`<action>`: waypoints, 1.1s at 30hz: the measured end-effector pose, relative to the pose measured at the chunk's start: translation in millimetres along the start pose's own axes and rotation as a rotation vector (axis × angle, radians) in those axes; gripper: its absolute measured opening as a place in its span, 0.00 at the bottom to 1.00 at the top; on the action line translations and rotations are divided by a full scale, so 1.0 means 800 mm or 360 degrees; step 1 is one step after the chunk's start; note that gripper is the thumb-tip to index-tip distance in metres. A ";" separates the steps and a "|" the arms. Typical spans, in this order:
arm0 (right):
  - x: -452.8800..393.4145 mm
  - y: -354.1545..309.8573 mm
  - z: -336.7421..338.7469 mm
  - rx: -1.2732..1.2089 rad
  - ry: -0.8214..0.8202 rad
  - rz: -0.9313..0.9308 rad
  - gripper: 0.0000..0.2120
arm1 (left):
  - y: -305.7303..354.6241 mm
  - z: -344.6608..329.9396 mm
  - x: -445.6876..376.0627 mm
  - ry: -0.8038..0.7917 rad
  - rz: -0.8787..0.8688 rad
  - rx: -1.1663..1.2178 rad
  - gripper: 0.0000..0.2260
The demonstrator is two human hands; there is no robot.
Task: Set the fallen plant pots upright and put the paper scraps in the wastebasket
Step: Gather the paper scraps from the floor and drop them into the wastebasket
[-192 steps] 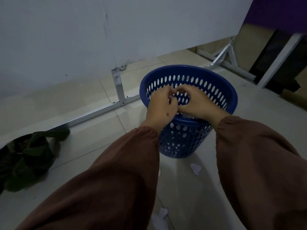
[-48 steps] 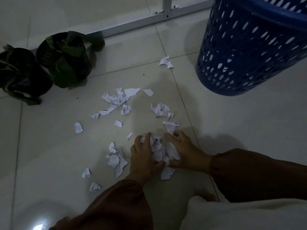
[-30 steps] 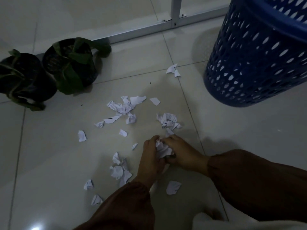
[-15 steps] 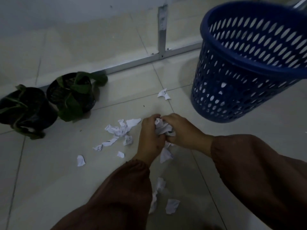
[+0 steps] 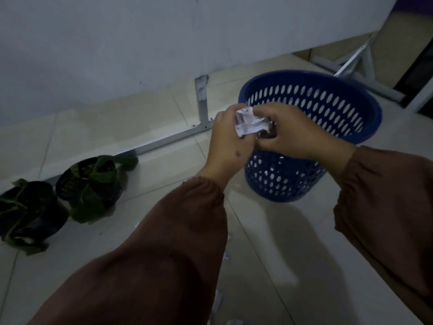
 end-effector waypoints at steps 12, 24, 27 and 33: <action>0.005 0.110 0.070 0.0130 -0.0063 -0.0551 0.23 | 0.039 -0.097 -0.073 -0.0676 -0.0085 -0.0476 0.26; 0.008 0.093 0.047 0.0084 0.0370 -0.0443 0.21 | 0.004 -0.054 -0.052 -0.0181 -0.0222 -0.0475 0.20; 0.001 0.057 0.015 -0.0024 0.0308 -0.0229 0.17 | -0.027 -0.018 -0.034 -0.0047 -0.0141 -0.0504 0.18; -0.012 0.029 -0.105 -0.0169 -0.0135 -0.0055 0.19 | -0.108 0.038 0.014 0.0053 0.0300 -0.0588 0.19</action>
Point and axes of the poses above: each hand's wrist, its own x-axis away from the middle knuckle, its own z-axis out of the back of the hand, y = z × x, the point moved 2 cm from there along -x, towards the middle knuckle, and after that the axes turned 2 degrees about y, right-handed, at the moved point
